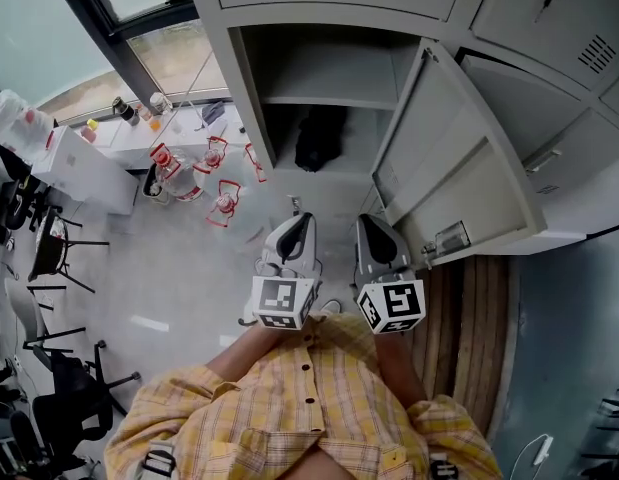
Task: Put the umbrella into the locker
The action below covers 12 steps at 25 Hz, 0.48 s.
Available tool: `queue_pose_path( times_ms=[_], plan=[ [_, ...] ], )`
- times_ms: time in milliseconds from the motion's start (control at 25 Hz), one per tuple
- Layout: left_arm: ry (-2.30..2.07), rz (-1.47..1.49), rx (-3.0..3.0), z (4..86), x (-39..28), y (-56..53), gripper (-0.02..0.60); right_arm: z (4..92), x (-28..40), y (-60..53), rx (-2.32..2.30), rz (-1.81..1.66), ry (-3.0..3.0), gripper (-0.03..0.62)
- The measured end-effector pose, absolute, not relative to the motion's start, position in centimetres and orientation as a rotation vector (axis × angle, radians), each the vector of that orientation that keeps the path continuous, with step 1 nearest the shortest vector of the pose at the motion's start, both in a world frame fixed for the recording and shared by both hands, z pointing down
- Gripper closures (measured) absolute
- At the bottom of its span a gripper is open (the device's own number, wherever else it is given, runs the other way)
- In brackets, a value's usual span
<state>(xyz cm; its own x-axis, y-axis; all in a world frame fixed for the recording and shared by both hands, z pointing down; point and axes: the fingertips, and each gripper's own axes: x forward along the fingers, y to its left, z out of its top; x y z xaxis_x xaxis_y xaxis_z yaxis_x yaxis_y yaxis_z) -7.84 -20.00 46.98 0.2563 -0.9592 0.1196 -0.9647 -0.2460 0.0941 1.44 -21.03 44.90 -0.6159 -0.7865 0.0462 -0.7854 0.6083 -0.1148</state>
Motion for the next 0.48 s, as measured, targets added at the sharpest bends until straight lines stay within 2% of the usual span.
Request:
queue_pose_path(
  times_ms=[480],
  plan=[
    [-1.807,0.033,2.389,46.84,-7.45,-19.62,0.581,45.14,2.06,-20.71,-1.392,-0.199,2.803,0.597]
  ],
)
